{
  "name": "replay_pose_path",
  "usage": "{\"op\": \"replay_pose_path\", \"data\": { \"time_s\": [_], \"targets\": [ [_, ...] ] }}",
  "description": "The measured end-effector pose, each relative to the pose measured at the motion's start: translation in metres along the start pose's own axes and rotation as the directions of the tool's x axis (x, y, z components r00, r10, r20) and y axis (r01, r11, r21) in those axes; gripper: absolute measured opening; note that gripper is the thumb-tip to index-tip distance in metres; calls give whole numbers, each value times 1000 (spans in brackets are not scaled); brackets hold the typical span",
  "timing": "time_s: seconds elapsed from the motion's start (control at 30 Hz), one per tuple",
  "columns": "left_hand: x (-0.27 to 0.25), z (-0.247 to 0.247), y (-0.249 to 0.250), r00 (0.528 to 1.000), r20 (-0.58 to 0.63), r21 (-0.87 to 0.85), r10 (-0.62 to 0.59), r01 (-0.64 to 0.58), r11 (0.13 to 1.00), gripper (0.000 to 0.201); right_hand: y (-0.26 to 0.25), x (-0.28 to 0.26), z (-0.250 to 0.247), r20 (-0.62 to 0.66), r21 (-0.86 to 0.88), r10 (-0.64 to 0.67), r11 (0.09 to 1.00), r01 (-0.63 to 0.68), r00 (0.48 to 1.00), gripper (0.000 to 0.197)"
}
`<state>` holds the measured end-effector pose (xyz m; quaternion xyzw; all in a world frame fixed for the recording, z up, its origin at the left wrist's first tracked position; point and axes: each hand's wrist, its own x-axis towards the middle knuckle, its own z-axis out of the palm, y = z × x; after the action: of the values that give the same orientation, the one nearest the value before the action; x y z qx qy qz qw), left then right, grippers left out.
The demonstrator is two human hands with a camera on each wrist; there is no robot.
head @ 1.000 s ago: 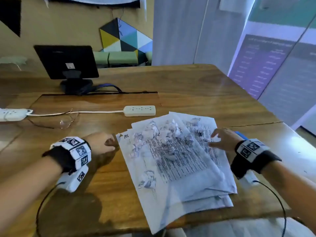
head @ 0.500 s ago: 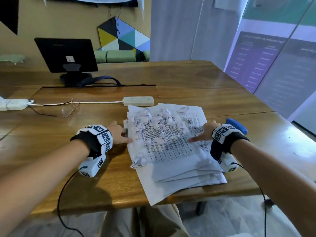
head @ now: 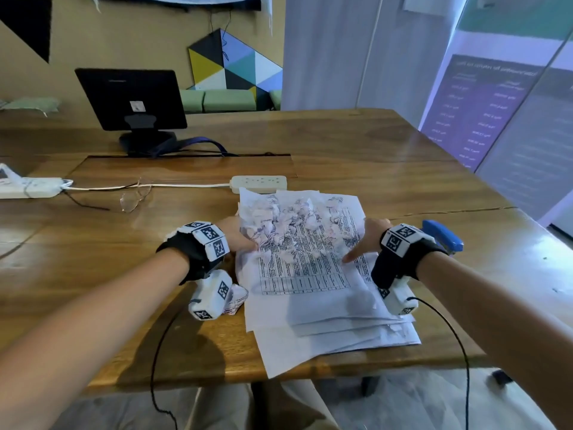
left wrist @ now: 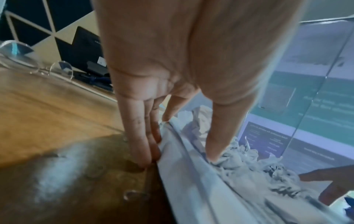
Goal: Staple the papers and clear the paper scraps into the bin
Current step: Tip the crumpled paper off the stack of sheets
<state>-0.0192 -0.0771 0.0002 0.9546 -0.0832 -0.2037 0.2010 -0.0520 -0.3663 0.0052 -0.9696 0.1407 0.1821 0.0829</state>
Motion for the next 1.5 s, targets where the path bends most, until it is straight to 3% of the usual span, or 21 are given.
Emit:
{"op": "replay_pose_path", "data": {
  "time_s": [0.1,0.17,0.27,0.57,0.73,0.83,0.9,0.97,1.07,1.1,1.2,1.3,1.5],
  "targets": [
    [2,2,4,1000,-8,-117,-12,11,993,27,-3,0,-1,21,24,0,1000,0,1000,94],
    [7,4,3,1000,-21,-167,-7,4,986,43,-3,-1,-3,23,43,-1,999,0,1000,92],
    [5,4,8,1000,-9,-244,-3,1,970,43,-3,-2,-1,33,120,13,993,-16,999,86],
    [4,-2,0,991,-49,-571,-125,75,817,100,-8,13,12,59,255,-73,965,56,996,116],
    [22,2,-17,985,-19,-550,-173,134,824,95,-13,16,16,79,243,-147,962,124,986,125],
    [18,-3,-12,983,14,-502,-181,163,849,58,-14,22,16,99,206,-161,969,138,982,144],
    [12,-4,-5,985,18,-495,-170,157,855,55,-12,28,16,99,185,-162,972,142,982,147],
    [14,-2,-4,990,16,-521,-138,126,844,57,-12,28,15,83,220,-124,970,103,989,129],
    [26,6,-7,992,1,-537,-128,109,837,77,-12,30,9,17,338,21,941,-25,1000,43],
    [31,8,-9,991,-29,-502,-133,101,859,85,-12,32,8,-14,362,65,930,-56,998,30],
    [56,15,-20,983,-100,-370,-152,105,923,86,-15,37,7,-24,451,116,887,-93,993,28],
    [28,10,1,978,-119,-351,-170,118,929,80,-20,37,5,20,440,132,889,-128,991,33],
    [26,11,11,972,-148,-342,-182,123,932,85,-36,30,3,63,389,56,918,-76,996,44]
  ]
}}
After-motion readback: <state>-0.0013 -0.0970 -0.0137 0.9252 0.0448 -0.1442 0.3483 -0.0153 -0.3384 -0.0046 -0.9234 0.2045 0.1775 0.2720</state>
